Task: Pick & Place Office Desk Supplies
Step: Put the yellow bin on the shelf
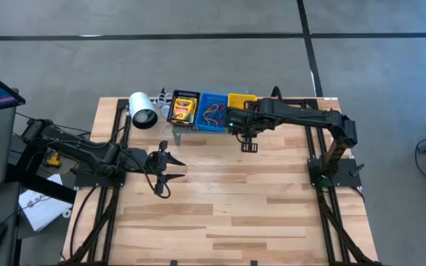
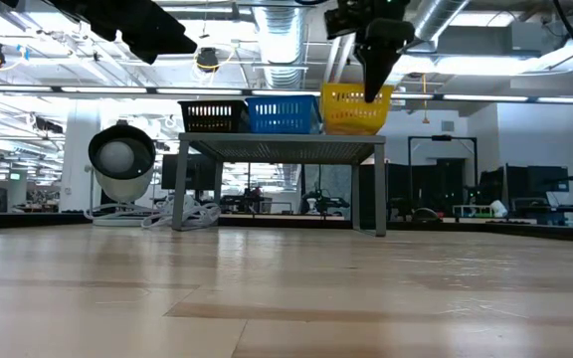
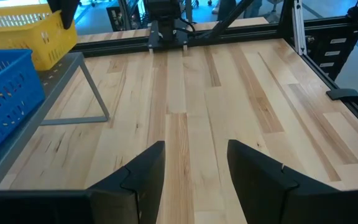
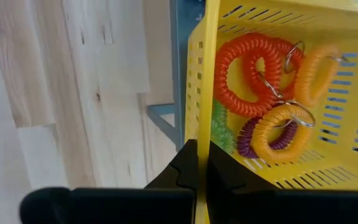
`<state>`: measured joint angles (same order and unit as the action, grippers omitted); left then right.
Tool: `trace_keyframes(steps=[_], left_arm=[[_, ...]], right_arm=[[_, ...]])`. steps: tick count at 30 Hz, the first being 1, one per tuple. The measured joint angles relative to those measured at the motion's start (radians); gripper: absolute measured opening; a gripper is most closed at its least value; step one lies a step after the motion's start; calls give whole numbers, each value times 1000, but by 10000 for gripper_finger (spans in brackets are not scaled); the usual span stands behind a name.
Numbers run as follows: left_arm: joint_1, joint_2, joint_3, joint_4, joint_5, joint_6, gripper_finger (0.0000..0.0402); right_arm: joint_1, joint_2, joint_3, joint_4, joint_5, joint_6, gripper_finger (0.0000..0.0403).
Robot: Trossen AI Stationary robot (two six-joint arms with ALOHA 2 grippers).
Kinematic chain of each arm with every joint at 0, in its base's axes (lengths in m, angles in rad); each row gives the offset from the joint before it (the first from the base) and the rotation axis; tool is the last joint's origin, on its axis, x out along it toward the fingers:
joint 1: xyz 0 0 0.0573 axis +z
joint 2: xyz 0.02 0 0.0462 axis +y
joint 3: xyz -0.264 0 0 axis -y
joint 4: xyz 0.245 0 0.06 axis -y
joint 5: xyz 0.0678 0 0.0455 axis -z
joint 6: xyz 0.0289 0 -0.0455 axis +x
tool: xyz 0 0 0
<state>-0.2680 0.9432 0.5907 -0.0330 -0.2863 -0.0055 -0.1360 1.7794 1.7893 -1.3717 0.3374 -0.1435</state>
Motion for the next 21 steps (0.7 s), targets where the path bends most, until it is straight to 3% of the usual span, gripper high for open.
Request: trace_keyframes(steps=[21], left_arm=[[0,0,0,0,0,0,168]], right_arm=[[-45,9,-43,74,-48,-43,11]])
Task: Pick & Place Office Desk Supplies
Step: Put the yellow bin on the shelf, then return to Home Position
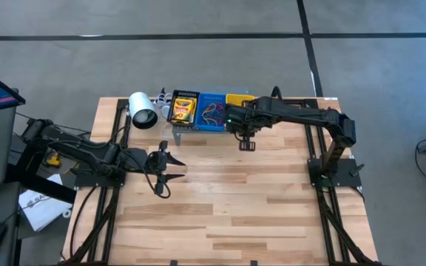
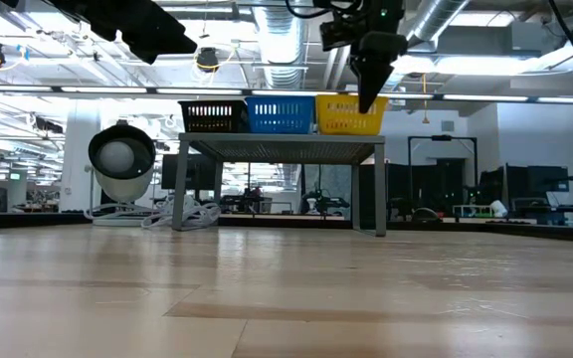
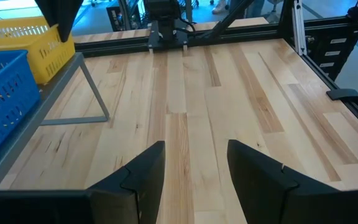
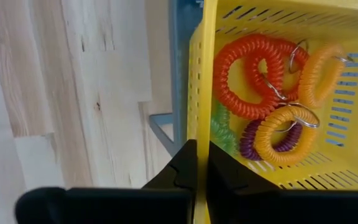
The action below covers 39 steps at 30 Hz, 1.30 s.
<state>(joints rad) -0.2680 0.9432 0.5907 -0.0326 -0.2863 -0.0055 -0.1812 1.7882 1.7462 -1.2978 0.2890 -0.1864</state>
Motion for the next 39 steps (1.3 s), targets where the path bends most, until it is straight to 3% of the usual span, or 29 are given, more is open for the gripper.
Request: trace_keyframes(steps=[12,27,33,39], left_arm=[[0,0,0,0,0,0,168],[0,-2,0,2,0,2,168],[0,-61,0,12,-1,27,168],[0,-218,0,-14,-1,53,168]], right_arm=[[-6,0,-1,5,-4,-8,64],[-6,0,43,1,-1,3,238],[-3,-4,138,-6,-1,3,249],[-6,-72,158,9,0,11,249]])
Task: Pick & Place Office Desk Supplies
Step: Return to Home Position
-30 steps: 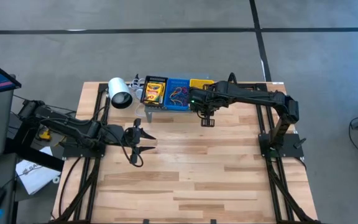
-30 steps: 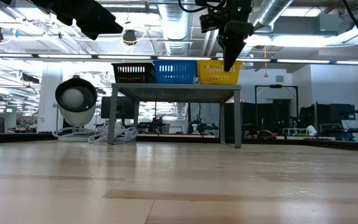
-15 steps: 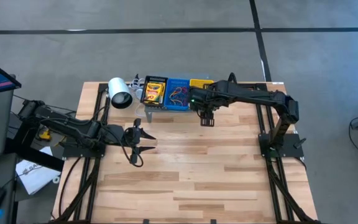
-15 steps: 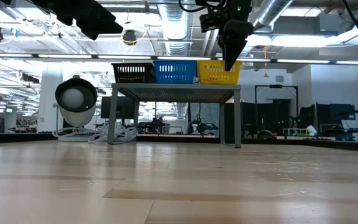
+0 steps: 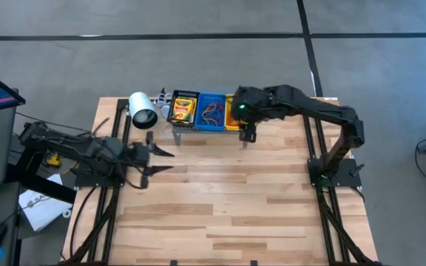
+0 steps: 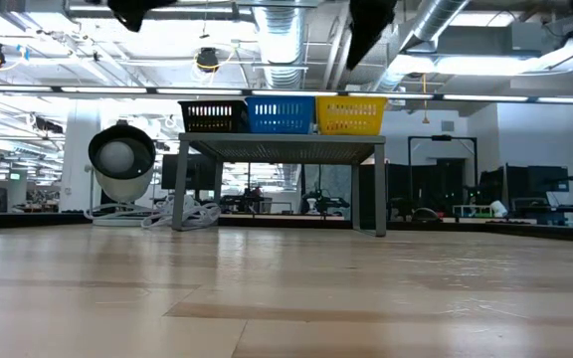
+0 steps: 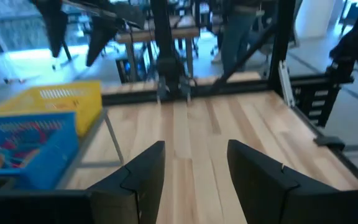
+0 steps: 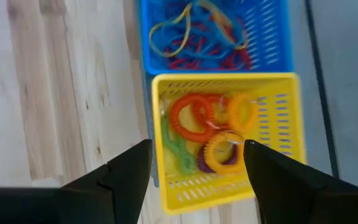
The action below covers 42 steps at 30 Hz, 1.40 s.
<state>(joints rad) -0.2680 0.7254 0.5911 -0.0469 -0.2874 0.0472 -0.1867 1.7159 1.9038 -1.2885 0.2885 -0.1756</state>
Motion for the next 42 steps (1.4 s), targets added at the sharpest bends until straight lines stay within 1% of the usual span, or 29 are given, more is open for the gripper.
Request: trace_keyframes(steps=[5,8,11,14,16,18,20,23,25,27,28,32,35,39,42], left_arm=[[0,-147,0,-36,0,20,168],[0,-213,0,-62,0,26,168],[0,-271,0,-115,0,27,168],[0,-320,0,-155,0,25,168],[0,-344,0,-166,0,26,164],[0,-357,0,-177,0,29,151],[0,-368,0,-203,0,46,130],[0,-374,0,-223,1,51,86],[0,-374,0,-227,1,56,51],[0,-374,0,-232,1,73,17],[0,-375,0,-239,1,76,9],[0,-389,-11,-235,5,72,5],[0,-422,-62,-203,10,70,1],[0,-494,-143,-129,14,68,1],[0,-557,-191,-105,16,69,1]], right_arm=[[-5,-111,-1,56,-11,50,249],[1,-205,-35,145,-60,72,245],[14,-305,-100,233,-106,85,226],[39,-413,-196,321,-112,97,188],[61,-486,-278,388,-112,98,155],[86,-555,-366,461,-112,98,119],[108,-621,-460,530,-113,98,82],[135,-718,-595,618,-115,114,30],[151,-780,-677,662,-115,129,8],[171,-842,-759,713,-113,148,9],[183,-873,-801,742,-113,157,11],[236,-997,-972,882,-116,161,3],[274,-1089,-1105,994,-138,161,4],[315,-1205,-1260,1107,-190,180,2],[343,-1284,-1352,1170,-217,195,1]])
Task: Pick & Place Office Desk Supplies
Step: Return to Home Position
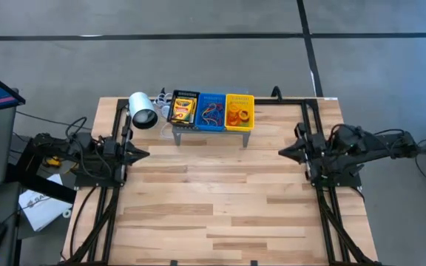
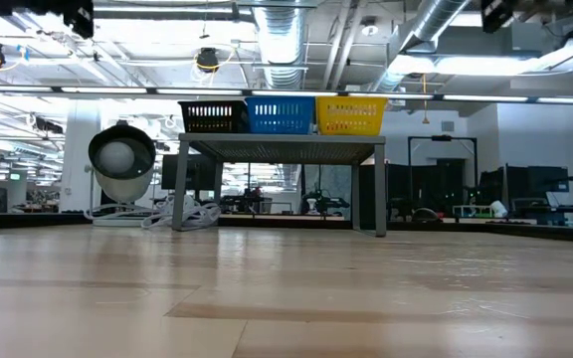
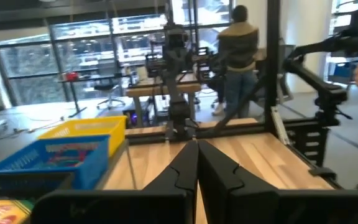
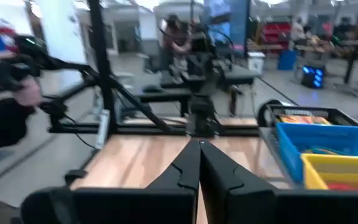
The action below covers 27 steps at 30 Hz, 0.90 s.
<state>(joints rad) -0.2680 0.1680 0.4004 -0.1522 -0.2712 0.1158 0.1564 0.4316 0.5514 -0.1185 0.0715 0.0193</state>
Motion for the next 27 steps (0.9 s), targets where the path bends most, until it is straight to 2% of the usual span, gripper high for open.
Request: trace_keyframes(steps=[3,9,12,17,27], left_arm=[[0,-53,-46,6,41,-3,1],[0,-135,-150,41,45,-27,1],[0,-159,-202,104,63,-14,1],[29,-167,-256,116,74,-33,1],[182,-168,-374,245,284,-88,1]], right_arm=[[32,-76,-84,63,-4,0,1],[76,-203,-222,155,-22,4,1],[93,-248,-270,171,-23,17,1],[112,-300,-331,187,-23,39,0],[131,-356,-478,293,-23,58,0]])
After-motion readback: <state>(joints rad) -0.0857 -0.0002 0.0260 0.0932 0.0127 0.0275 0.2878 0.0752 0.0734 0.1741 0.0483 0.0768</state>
